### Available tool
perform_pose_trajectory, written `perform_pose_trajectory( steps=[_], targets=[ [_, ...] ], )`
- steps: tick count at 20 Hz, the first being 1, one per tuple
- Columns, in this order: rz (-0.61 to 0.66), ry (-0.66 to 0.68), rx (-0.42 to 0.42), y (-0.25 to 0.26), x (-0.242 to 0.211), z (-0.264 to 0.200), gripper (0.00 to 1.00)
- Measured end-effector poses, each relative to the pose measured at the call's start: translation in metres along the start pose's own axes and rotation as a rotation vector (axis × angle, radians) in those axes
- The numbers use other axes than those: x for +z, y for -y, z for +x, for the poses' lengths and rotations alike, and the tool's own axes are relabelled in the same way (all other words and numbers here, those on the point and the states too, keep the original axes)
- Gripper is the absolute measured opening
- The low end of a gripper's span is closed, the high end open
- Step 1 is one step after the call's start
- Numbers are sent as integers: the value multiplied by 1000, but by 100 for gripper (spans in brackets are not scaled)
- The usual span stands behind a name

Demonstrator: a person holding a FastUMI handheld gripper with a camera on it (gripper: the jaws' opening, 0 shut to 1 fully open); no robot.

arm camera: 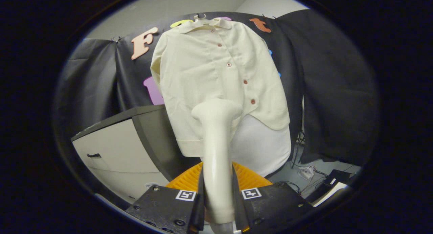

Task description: Iron the clothes twice with a garment steamer, once on the left side and once on the right side.

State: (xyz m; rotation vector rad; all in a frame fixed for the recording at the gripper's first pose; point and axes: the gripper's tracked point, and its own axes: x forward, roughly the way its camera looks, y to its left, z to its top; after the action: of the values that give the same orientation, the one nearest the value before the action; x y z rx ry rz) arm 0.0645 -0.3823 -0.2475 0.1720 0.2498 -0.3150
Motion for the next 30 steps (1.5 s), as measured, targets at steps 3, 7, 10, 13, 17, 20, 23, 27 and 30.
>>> perform_pose_trajectory(
  steps=[3,7,10,13,17,20,23,27,30],
  targets=[
    [-18,65,1,2,50,-8,34],
    [-43,150,-31,19,116,-9,34],
    [-12,192,-57,30,161,2,34],
    [34,241,-71,37,203,18,34],
    [14,291,-116,48,238,35,34],
    [-22,334,-148,52,263,47,34],
    [-42,370,-184,61,286,62,34],
    [-34,365,-209,71,295,86,34],
    [4,375,-190,75,304,94,34]
  ],
)
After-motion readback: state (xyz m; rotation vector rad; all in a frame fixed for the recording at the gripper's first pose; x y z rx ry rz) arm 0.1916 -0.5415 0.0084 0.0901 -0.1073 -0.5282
